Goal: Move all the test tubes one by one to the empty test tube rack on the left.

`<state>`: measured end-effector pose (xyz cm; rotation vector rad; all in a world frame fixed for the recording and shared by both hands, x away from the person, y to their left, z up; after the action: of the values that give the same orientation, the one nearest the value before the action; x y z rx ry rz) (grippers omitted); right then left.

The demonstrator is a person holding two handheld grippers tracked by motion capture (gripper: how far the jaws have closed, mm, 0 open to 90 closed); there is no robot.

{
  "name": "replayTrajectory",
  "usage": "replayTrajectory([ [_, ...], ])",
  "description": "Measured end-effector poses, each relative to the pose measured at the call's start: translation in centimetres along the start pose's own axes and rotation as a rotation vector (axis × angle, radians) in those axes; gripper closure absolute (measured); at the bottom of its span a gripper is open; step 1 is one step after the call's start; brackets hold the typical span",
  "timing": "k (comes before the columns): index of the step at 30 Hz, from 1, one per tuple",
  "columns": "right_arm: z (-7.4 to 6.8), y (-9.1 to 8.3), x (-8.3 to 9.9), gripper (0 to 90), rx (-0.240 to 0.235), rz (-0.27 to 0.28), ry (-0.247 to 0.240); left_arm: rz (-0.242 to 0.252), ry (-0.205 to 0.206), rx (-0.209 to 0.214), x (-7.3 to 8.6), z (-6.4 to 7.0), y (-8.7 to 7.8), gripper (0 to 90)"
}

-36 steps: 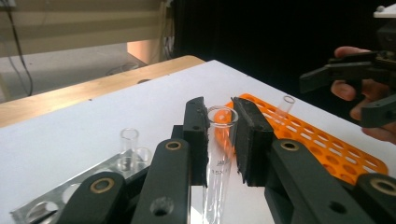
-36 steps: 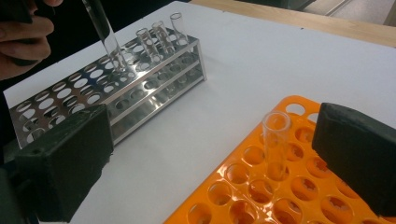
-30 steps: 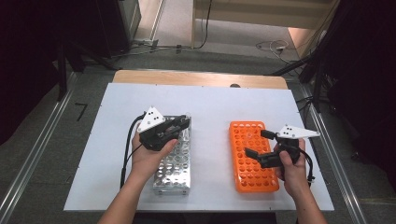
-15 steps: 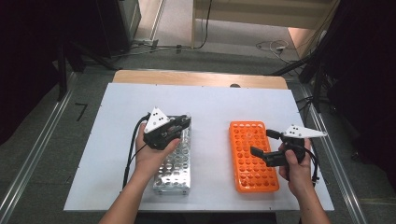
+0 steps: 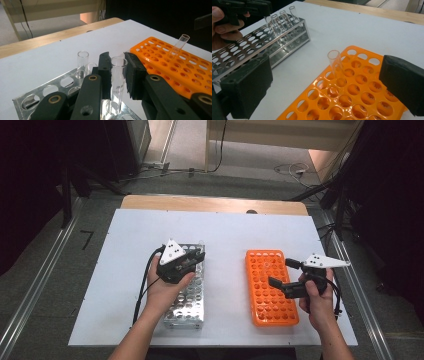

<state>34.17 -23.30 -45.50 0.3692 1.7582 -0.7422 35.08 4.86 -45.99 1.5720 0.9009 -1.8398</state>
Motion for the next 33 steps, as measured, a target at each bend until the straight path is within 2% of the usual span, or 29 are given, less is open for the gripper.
replayTrajectory([
  [8, 0.09, -0.06, -0.08, 0.0, 0.003, 0.004, -0.002, -0.031, 0.022, -0.005, 0.44, 0.17, -0.05, 74.0],
  [15, 0.13, -0.10, -0.09, 0.0, 0.007, 0.005, 0.001, -0.037, 0.029, -0.005, 0.50, 0.32, -0.08, 73.7],
  [19, 0.28, -0.18, -0.09, 0.0, 0.010, 0.005, 0.001, -0.036, 0.015, 0.000, 0.46, 0.43, -0.20, 73.4],
  [24, 0.42, -0.28, -0.13, 0.0, 0.015, 0.008, 0.005, -0.049, 0.027, 0.004, 0.63, 0.68, -0.22, 72.3],
  [33, 0.52, -0.39, -0.22, 0.0, 0.018, 0.013, 0.003, -0.072, 0.024, -0.008, 0.88, 0.74, -0.25, 71.9],
])
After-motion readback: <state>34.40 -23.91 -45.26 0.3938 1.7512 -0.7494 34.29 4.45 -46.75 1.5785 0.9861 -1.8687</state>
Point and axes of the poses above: each handheld gripper's, and its own axes: y roughly forward along the jaws, x roughly out of its underside, z roughly to its right, the point moved 8 cm from there along y, roughly forward along the jaws, and after that the axes turned 12 degrees about z, right-handed, at the moved point
